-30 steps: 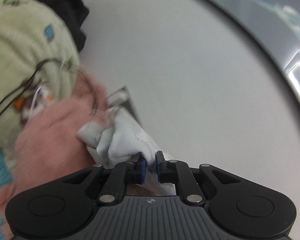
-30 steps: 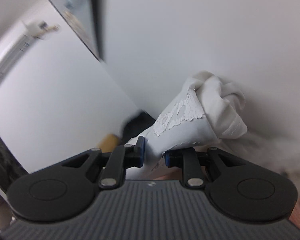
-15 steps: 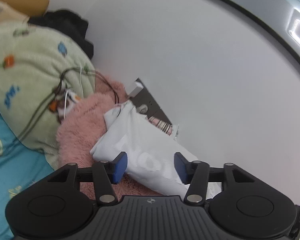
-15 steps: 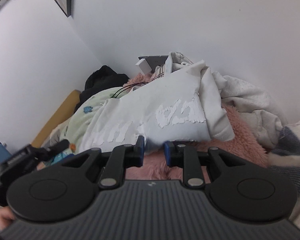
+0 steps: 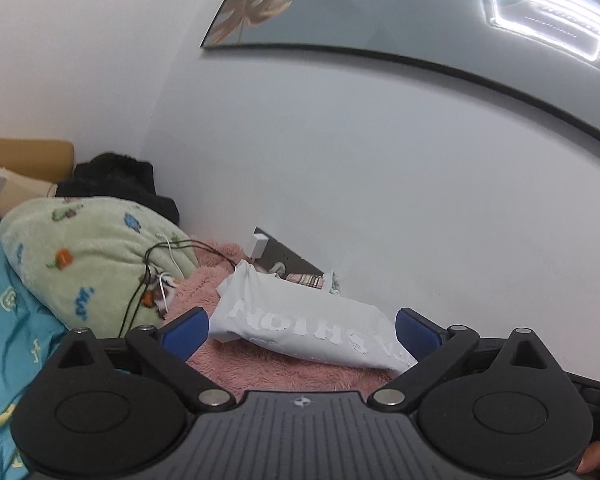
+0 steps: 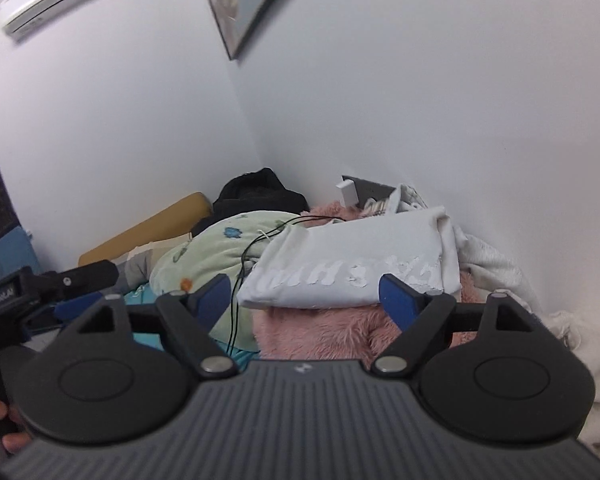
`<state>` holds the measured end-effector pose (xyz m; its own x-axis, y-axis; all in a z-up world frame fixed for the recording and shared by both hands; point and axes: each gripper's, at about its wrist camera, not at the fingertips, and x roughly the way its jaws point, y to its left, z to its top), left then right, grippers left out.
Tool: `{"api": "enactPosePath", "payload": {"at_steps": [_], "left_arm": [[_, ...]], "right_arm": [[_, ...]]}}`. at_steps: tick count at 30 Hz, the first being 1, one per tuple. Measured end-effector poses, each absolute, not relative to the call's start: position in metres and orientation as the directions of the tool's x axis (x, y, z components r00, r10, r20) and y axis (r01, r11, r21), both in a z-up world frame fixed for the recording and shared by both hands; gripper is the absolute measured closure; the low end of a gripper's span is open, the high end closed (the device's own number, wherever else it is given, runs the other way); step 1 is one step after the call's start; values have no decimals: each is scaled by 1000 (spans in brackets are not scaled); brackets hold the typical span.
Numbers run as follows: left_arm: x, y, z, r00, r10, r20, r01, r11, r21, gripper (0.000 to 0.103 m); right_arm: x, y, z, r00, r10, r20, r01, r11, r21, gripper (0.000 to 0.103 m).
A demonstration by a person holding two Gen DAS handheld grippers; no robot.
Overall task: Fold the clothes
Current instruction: 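Open both grippers to release the folded shirt and withdraw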
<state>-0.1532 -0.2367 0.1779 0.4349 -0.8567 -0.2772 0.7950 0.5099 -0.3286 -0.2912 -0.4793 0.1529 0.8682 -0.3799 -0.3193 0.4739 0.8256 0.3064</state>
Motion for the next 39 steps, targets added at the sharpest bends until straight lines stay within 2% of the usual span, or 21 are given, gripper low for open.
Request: {"api": "enactPosePath", "payload": {"at_steps": [9, 17, 26, 39], "left_arm": [[-215, -191, 166, 528, -827, -192, 815, 557, -159, 0], [-240, -171, 154, 584, -799, -145, 797, 598, -86, 0], [-232, -169, 149, 619, -767, -170, 766, 637, -87, 0], [-237, -163, 151, 621, -768, -157, 768, 636, -74, 0]], "right_arm": [[-314, -423, 136, 878, -429, -214, 467, 867, 176, 20], [-319, -395, 130, 880, -448, -155, 467, 876, 117, 20], [-313, -389, 127, 864, -480, -154, 494, 866, 75, 20], [-313, -383, 130, 856, -491, -162, 506, 860, 64, 20]]}}
